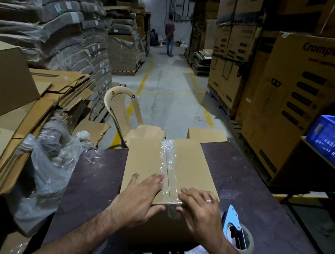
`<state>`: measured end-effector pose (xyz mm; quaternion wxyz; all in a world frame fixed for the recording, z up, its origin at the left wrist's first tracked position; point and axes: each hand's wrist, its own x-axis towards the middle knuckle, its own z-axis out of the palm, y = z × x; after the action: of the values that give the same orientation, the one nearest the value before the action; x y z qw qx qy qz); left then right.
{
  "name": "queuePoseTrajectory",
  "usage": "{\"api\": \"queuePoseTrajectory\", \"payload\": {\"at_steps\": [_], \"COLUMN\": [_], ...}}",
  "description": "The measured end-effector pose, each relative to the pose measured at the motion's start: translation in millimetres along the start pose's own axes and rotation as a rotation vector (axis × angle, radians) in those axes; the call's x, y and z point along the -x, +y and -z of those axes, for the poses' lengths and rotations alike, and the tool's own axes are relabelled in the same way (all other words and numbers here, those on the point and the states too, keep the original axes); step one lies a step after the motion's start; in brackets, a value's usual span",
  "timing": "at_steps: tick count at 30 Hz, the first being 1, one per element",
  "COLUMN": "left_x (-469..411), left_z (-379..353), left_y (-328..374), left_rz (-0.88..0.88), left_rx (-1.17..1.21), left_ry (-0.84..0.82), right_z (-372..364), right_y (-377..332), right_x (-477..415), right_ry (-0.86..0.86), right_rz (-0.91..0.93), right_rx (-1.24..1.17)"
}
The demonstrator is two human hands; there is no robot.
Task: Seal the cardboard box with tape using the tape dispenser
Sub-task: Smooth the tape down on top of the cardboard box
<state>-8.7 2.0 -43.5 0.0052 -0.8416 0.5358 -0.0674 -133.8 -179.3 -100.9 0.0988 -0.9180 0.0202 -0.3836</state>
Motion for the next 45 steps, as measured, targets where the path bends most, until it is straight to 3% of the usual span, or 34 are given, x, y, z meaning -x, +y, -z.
{"api": "queuePoseTrajectory", "payload": {"at_steps": [6, 21, 26, 31, 37, 40, 45], "left_x": [-1, 4, 3, 5, 13, 11, 11], "left_z": [2, -4, 8, 6, -11, -6, -5], "left_y": [12, 8, 5, 4, 3, 9, 12], "left_rz": [0.079, 0.035, 0.028, 0.029, 0.019, 0.058, 0.255], "left_rx": [-0.021, -0.038, 0.071, 0.250, 0.348, 0.188, 0.013], "left_ry": [-0.164, -0.073, -0.208, -0.072, 0.223, 0.128, -0.075], "right_z": [-5, -11, -1, 5, 10, 13, 16], "right_y": [6, -7, -9, -10, -14, -13, -9], "right_x": [9, -2, -10, -11, -28, -36, -27], "right_ry": [-0.016, 0.064, 0.038, -0.082, -0.279, -0.330, -0.256], "right_rz": [0.045, 0.019, 0.027, -0.015, 0.016, 0.055, 0.125], "right_rx": [0.068, 0.193, 0.103, 0.061, 0.179, 0.175, -0.024]}}
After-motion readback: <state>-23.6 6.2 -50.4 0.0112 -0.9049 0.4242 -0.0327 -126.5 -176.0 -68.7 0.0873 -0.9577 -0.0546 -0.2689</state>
